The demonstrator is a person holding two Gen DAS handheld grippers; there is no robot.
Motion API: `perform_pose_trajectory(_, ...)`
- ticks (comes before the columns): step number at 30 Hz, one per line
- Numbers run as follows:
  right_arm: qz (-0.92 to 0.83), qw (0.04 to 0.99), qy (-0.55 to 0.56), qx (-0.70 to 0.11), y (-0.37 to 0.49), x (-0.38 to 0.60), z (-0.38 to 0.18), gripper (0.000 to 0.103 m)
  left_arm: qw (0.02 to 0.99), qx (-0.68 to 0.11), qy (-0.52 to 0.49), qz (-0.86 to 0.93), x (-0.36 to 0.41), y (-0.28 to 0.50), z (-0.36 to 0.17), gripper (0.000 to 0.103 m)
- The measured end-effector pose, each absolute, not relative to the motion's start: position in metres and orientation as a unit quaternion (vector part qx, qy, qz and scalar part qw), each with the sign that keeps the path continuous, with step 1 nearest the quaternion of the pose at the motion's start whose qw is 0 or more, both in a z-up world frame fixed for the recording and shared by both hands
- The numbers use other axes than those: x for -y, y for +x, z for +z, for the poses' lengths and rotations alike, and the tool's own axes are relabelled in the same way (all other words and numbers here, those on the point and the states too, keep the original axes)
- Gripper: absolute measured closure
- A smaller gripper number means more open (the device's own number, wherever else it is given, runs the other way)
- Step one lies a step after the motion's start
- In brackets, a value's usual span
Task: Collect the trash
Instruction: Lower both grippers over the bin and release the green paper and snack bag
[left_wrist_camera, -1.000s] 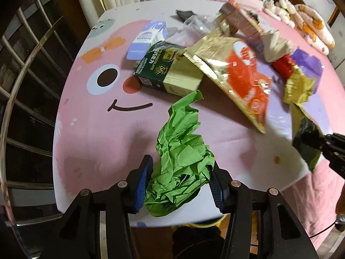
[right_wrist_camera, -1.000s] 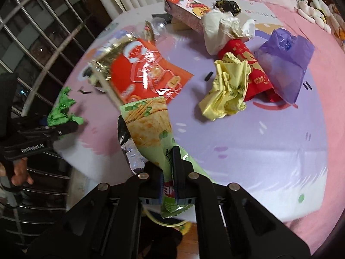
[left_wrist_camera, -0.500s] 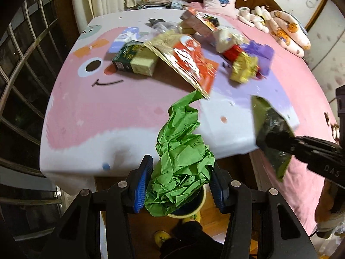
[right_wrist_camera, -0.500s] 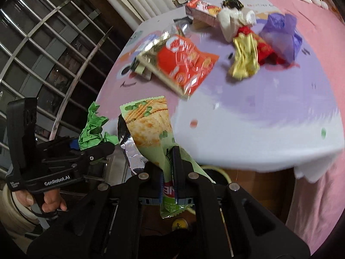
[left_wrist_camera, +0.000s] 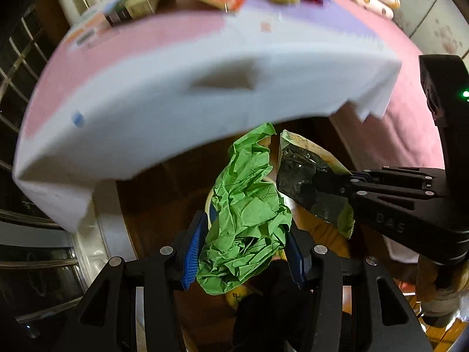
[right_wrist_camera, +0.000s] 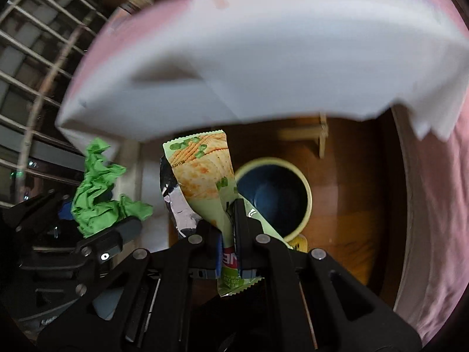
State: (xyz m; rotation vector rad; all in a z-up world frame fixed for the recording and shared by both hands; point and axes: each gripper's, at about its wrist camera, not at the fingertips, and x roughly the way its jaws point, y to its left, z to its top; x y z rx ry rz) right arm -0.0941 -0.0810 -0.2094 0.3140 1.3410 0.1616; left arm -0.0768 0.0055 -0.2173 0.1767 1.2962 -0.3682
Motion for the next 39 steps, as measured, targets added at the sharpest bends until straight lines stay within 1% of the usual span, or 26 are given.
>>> perform_pose_trajectory(4,0.034,0.752,0.156,-0.640,-0.109,0.085,-0.275,0.098,0.763,-0.620,0.077,-0.166,-0.005,-0.076,-0.274,0.053)
perform_pose_trajectory(11,-0.011,0.719,0.173,-0.673,-0.124,0.092,-0.391,0.098,0.747,-0.643,0.072,-0.156,0.005,-0.060,-0.391,0.053)
perform_pose_trajectory(15,-0.019,0.713,0.174,-0.679,-0.119,0.093,-0.442,0.098,0.743,-0.646,0.079,-0.155,0.012,-0.050,-0.447,0.052)
perform_pose_trajectory(20,-0.019,0.699,0.191,-0.689,-0.113,0.098,-0.500,0.098,0.745,-0.643,0.103,-0.147,0.020,-0.042,-0.505,0.049)
perform_pose_trajectory(21,-0.017,0.698,0.193,-0.689,-0.104,0.101,-0.511,0.097,0.743,-0.645,0.104,-0.146,0.022,-0.040,-0.514,0.046)
perform_pose_trajectory(22,-0.017,0.697,0.194,-0.690,-0.103,0.101,-0.520,0.095,0.740,-0.648,0.104,-0.145,0.021,-0.040,-0.524,0.045)
perform_pose_trajectory(23,-0.017,0.697,0.193,-0.690,-0.100,0.102,-0.522,0.082,0.737,-0.653,0.100,-0.141,0.018,-0.036,-0.536,0.044)
perform_pose_trajectory(24,-0.017,0.699,0.193,-0.689,-0.098,0.103,-0.528,0.063,0.735,-0.656,0.098,-0.138,0.017,-0.035,-0.542,0.041)
perform_pose_trajectory(25,-0.021,0.701,0.191,-0.687,-0.099,0.104,-0.532,0.057,0.735,-0.658,0.095,-0.132,0.014,-0.033,-0.548,0.035)
perform_pose_trajectory(26,-0.023,0.701,0.192,-0.686,-0.098,0.106,-0.535,0.053,0.735,-0.660,0.091,-0.125,0.009,-0.029,-0.554,0.030)
perform_pose_trajectory(27,-0.023,0.701,0.197,-0.686,-0.097,0.106,-0.535,0.053,0.735,-0.662,0.085,-0.119,0.004,-0.024,-0.562,0.020)
perform_pose_trajectory(28,-0.022,0.699,0.204,-0.685,-0.097,0.108,-0.538,0.053,0.735,-0.663,0.077,-0.116,0.001,-0.023,-0.564,0.017)
perform_pose_trajectory(33,-0.020,0.701,0.201,-0.684,-0.094,0.111,-0.539,0.050,0.747,-0.653,0.067,-0.106,-0.010,-0.019,-0.561,0.016)
perform_pose_trajectory(36,-0.020,0.704,0.202,-0.680,-0.093,0.111,-0.528,0.050,0.757,-0.641,0.066,-0.105,-0.012,-0.021,-0.542,0.015)
perform_pose_trajectory(39,-0.024,0.710,0.206,-0.673,-0.096,0.112,-0.505,0.049,0.767,-0.630,0.061,-0.104,-0.013,-0.026,-0.510,0.015)
